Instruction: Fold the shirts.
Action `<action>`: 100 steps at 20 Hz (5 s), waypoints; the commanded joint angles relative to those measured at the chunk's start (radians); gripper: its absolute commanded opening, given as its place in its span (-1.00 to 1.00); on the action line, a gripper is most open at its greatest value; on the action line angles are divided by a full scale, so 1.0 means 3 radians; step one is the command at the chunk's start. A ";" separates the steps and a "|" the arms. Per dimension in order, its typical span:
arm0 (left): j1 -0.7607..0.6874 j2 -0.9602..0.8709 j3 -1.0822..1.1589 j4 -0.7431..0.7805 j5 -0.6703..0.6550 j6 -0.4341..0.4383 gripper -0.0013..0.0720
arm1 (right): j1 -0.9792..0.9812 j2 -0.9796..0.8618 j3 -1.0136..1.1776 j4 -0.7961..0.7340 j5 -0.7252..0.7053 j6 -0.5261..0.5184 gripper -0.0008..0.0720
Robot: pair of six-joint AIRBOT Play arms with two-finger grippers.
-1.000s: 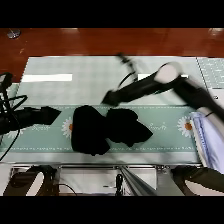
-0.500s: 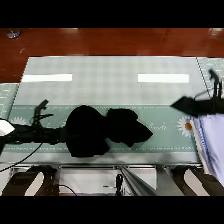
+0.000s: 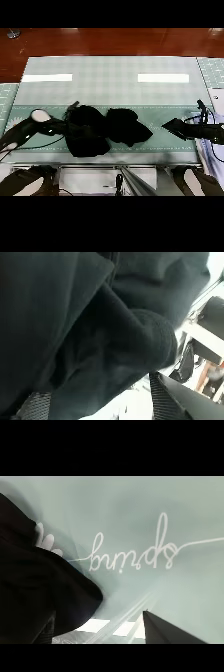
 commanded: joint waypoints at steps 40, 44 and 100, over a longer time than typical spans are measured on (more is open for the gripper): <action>0.0276 -0.0212 0.2520 0.0867 0.0360 -0.0601 -0.90 | 0.1733 -0.1639 0.3227 -0.0033 0.0006 0.0320 -0.89; 0.0748 0.0318 0.3499 0.0868 0.0729 -0.0601 -0.90 | 0.1433 -0.1635 0.5271 -0.0247 0.0346 0.0444 -0.89; 0.0880 0.0435 -0.0907 -0.0248 0.0886 -0.0085 0.96 | 0.0032 -0.1034 0.0598 0.0088 -0.0418 -0.0055 0.72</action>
